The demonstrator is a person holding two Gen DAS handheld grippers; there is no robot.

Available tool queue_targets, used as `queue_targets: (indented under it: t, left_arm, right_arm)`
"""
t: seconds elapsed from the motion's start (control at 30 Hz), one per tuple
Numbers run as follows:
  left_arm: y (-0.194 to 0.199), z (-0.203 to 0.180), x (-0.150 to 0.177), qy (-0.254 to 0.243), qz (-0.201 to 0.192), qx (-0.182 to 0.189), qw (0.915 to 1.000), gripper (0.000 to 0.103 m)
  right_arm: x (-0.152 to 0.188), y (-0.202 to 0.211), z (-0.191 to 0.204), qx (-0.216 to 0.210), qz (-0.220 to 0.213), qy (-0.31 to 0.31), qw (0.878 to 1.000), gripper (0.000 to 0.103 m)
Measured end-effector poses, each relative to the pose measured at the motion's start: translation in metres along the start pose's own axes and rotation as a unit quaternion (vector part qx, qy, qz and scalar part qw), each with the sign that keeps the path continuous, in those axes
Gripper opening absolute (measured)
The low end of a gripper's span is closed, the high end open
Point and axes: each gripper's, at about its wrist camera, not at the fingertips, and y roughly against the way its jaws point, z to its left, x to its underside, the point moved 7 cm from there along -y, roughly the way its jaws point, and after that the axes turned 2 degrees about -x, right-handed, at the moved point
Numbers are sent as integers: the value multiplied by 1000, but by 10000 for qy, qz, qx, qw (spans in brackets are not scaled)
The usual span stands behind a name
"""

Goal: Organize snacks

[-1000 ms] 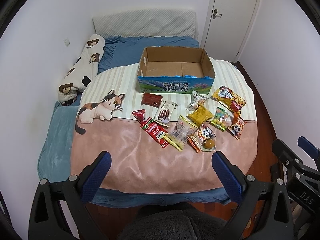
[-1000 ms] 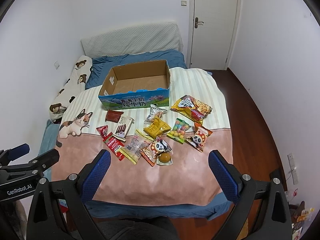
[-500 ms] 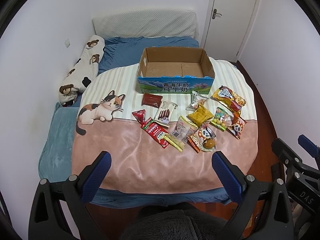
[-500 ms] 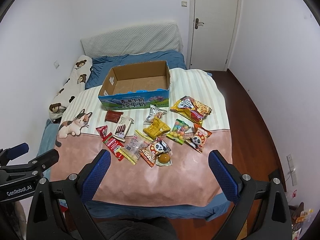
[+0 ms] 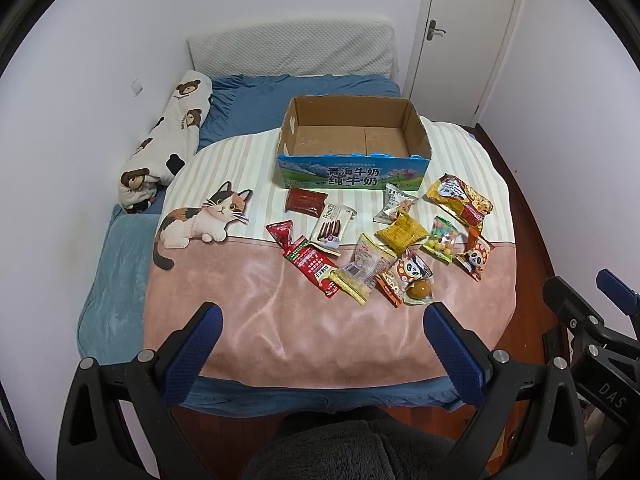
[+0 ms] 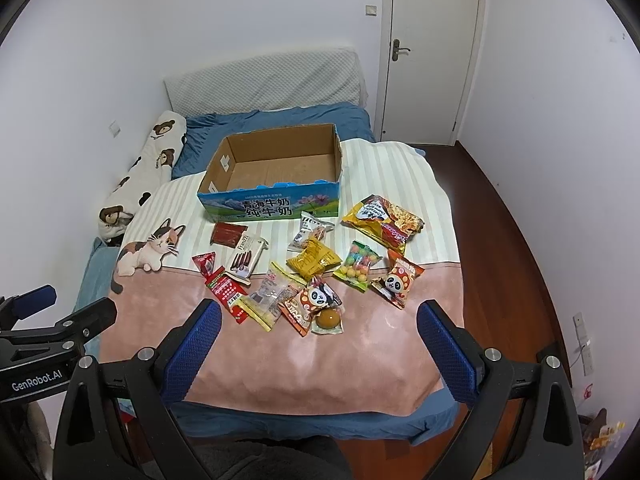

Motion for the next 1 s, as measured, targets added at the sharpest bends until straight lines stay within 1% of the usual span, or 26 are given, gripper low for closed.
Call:
queue_targets:
  t: [0.8, 1.0]
  left_arm:
    - [2, 2, 0, 1, -18, 9, 10000, 103]
    - [3, 2, -5, 17, -14, 16, 10000, 103]
  right_arm:
    - [-1, 1, 0, -7, -38, 1, 10000, 100]
    - [-1, 0, -1, -12, -35, 0, 10000, 100]
